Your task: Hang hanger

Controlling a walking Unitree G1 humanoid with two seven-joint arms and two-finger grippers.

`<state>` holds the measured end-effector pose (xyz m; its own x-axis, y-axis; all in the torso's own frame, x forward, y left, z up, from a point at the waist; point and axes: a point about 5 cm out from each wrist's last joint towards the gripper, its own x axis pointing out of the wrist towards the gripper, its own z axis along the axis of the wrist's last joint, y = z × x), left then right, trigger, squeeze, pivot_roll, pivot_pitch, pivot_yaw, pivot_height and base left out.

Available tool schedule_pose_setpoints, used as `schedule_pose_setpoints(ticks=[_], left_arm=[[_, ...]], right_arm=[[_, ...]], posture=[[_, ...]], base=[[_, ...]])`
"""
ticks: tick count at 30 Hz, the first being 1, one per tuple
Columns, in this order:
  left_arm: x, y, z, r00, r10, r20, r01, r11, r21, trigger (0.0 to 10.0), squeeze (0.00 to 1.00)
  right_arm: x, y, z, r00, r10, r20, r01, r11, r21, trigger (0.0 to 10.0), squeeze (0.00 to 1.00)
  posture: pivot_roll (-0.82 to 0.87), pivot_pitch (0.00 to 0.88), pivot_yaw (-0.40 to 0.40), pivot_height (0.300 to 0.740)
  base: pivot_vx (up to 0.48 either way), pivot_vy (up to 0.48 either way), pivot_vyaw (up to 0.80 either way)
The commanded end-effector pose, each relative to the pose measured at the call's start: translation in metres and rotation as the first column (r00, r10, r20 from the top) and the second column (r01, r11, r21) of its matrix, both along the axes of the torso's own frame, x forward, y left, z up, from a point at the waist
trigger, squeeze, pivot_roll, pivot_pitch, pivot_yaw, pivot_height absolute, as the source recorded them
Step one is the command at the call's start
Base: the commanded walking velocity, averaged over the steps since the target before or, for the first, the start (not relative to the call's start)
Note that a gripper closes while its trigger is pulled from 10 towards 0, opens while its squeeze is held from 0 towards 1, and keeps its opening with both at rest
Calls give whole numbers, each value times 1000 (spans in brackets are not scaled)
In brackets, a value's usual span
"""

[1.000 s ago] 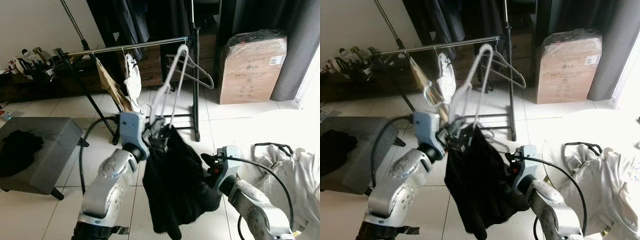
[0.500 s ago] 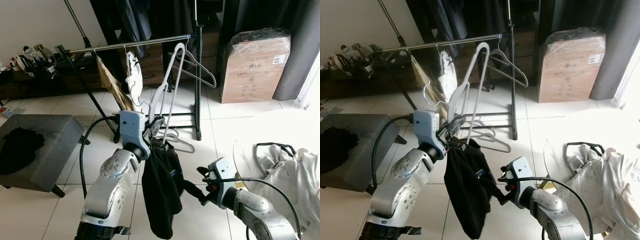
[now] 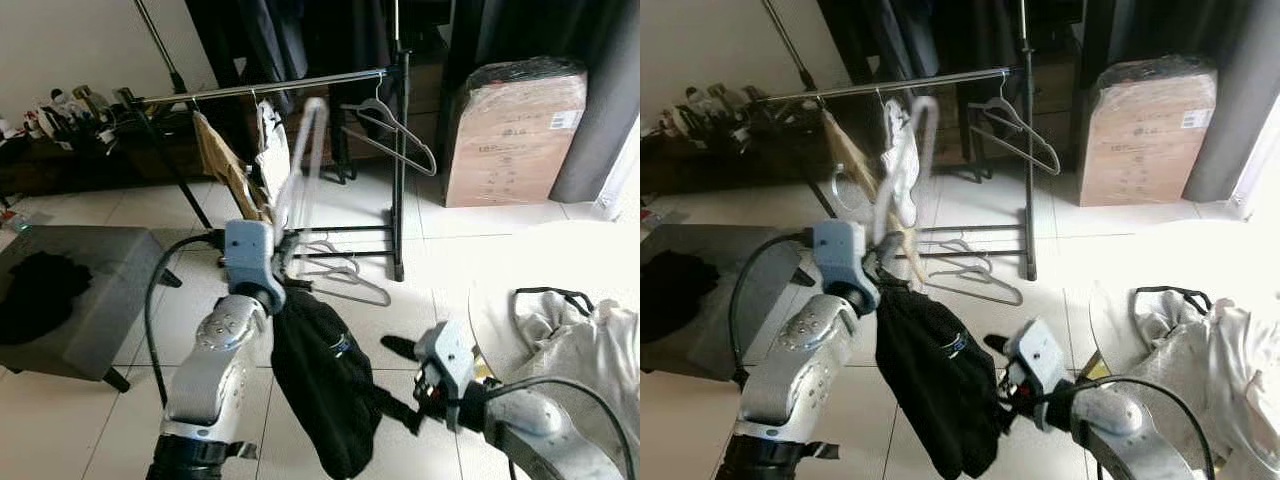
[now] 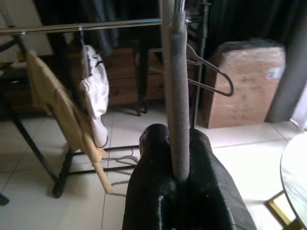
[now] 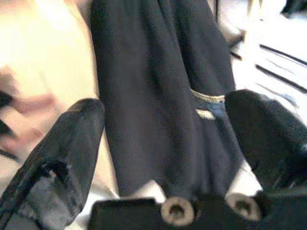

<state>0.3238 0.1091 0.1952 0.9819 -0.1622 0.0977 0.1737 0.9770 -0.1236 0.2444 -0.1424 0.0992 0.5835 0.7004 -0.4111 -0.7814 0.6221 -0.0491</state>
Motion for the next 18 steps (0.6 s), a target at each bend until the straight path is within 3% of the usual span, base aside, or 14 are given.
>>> schedule_pose_setpoints(ticks=[1, 2, 5, 7, 8, 9, 15, 18], left_arm=[[4, 9, 4, 998, 67, -6, -67, 998, -9, 0, 0], [5, 8, 2, 996, 82, -19, -83, 996, -18, 0, 0], [7, 8, 1, 994, 99, -38, -100, 994, -33, 0, 0], [9, 7, 0, 990, 127, -55, -129, 991, -39, 0, 0], [11, 7, 1, 988, 141, -62, -144, 989, -43, 0, 0], [14, 8, 1, 983, 165, -76, -170, 984, -60, 0, 0], [20, 10, 2, 971, 219, -100, -228, 970, -83, 0, 0], [26, 9, 3, 957, 261, -131, -277, 952, -128, 0, 0]], right_arm=[[8, -8, -7, 997, -61, 49, 67, 990, -126, 10000, 1000], [18, -12, -5, 985, -146, 95, 157, 979, -130, 10000, 1000], [29, -12, 0, 962, -225, 154, 242, 965, -99, 10000, 1000], [34, -1, 11, 958, -222, 183, 232, 972, -35, 10000, 1000], [34, 9, 18, 964, -196, 178, 194, 981, 26, 10000, 941], [30, 25, 28, 980, -110, 165, 93, 990, 107, 10000, 0], [18, 37, 31, 991, 47, 129, -59, 994, 92, 10000, 0], [9, 30, 17, 993, 112, 43, -110, 993, -43, 10000, 0]], posture=[[-180, 130, 149, 740], [-182, 131, 149, 740], [-178, 131, 150, 740], [-175, 129, 152, 740], [-171, 129, 153, 740], [-172, 128, 153, 740], [-175, 125, 153, 740], [-179, 123, 151, 740]], base=[[0, 0, 0], [0, 0, 0], [0, 0, 0], [0, 0, 0], [0, 0, 0], [0, 0, 0], [0, 0, 0], [0, 0, 0]])
